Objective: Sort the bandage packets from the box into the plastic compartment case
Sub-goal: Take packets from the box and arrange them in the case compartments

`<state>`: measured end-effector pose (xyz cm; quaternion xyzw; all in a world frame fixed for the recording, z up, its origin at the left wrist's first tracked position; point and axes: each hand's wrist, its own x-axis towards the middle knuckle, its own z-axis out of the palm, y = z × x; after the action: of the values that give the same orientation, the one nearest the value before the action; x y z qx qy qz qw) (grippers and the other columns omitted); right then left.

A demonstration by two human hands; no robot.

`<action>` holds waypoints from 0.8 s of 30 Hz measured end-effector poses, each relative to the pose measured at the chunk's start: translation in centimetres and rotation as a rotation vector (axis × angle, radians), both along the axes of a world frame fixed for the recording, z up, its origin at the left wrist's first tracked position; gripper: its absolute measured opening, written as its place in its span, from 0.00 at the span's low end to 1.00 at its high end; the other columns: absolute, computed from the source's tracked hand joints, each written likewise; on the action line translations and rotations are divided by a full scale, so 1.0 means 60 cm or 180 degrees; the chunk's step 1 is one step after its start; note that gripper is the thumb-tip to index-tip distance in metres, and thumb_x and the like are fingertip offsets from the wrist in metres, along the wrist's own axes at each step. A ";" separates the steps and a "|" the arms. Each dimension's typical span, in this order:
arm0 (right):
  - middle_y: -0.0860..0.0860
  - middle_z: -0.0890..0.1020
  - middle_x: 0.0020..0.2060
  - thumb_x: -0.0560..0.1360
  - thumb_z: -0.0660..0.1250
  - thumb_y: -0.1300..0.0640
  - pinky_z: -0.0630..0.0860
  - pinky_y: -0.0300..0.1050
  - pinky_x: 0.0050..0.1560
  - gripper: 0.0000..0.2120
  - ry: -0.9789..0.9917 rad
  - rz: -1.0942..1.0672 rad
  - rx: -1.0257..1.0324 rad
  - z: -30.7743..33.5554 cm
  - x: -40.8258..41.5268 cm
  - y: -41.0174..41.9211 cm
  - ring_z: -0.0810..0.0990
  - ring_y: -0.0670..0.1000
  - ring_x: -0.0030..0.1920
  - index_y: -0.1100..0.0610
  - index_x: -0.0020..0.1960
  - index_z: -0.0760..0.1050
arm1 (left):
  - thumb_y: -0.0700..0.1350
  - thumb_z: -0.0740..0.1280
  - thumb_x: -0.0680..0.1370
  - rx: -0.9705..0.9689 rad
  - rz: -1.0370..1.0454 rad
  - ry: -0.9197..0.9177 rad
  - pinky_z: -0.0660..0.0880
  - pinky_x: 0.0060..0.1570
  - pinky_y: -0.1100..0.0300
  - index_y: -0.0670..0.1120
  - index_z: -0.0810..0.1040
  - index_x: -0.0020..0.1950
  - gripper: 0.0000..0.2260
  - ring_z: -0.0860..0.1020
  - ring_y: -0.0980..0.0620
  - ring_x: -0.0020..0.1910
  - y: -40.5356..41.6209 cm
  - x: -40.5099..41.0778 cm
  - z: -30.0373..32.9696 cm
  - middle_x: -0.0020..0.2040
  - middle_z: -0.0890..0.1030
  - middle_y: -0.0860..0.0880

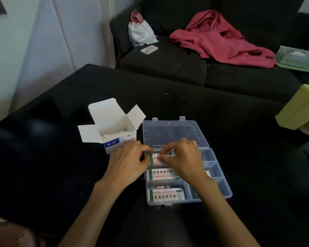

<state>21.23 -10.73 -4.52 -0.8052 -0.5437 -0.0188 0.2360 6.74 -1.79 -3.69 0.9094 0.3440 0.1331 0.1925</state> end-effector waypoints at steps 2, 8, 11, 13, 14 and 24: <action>0.43 0.80 0.42 0.68 0.73 0.45 0.60 0.42 0.47 0.08 -0.0134 0.0024 0.0025 0.001 0.000 0.001 0.71 0.46 0.48 0.45 0.46 0.82 | 0.51 0.63 0.78 0.0092 0.0040 0.0018 0.76 0.41 0.59 0.58 0.78 0.59 0.11 0.72 0.58 0.40 -0.001 0.002 -0.001 0.39 0.71 0.57; 0.43 0.67 0.42 0.75 0.63 0.42 0.57 0.42 0.48 0.14 -0.0162 0.0283 -0.0739 0.017 0.020 -0.007 0.63 0.45 0.48 0.39 0.59 0.76 | 0.51 0.58 0.80 0.0005 0.0074 0.0170 0.75 0.43 0.62 0.57 0.78 0.58 0.12 0.73 0.59 0.42 -0.001 0.002 -0.006 0.50 0.77 0.57; 0.43 0.68 0.44 0.75 0.63 0.42 0.58 0.42 0.50 0.14 -0.0154 0.0422 -0.1018 0.025 0.029 0.000 0.63 0.45 0.49 0.39 0.60 0.75 | 0.52 0.59 0.80 -0.0011 0.0009 0.0086 0.76 0.43 0.61 0.57 0.78 0.59 0.11 0.75 0.59 0.42 -0.003 0.005 -0.005 0.46 0.75 0.57; 0.45 0.74 0.46 0.73 0.66 0.42 0.60 0.43 0.52 0.13 -0.0220 0.0493 -0.1112 0.035 0.033 0.016 0.67 0.46 0.51 0.40 0.56 0.78 | 0.55 0.60 0.79 0.0015 0.0040 0.0106 0.76 0.43 0.59 0.57 0.79 0.58 0.12 0.75 0.58 0.42 -0.002 0.008 -0.008 0.44 0.74 0.57; 0.45 0.77 0.47 0.72 0.67 0.42 0.60 0.43 0.52 0.12 -0.0268 0.0542 -0.1138 0.038 0.033 0.023 0.69 0.47 0.52 0.41 0.54 0.79 | 0.56 0.61 0.78 0.0003 0.0076 0.0145 0.77 0.43 0.58 0.57 0.79 0.58 0.12 0.75 0.57 0.42 -0.002 0.010 -0.010 0.45 0.75 0.57; 0.50 0.82 0.47 0.68 0.74 0.49 0.79 0.47 0.50 0.13 0.0164 -0.0061 -0.1912 0.105 0.075 0.039 0.80 0.49 0.46 0.53 0.49 0.79 | 0.50 0.66 0.77 -0.0449 0.0201 0.0023 0.74 0.41 0.64 0.55 0.82 0.51 0.07 0.76 0.59 0.41 0.003 0.019 -0.017 0.48 0.81 0.57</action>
<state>25.75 -8.38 1.75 -0.8443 -0.5111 0.1610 0.0008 7.88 -1.60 -4.70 0.8827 0.3817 0.1112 0.2505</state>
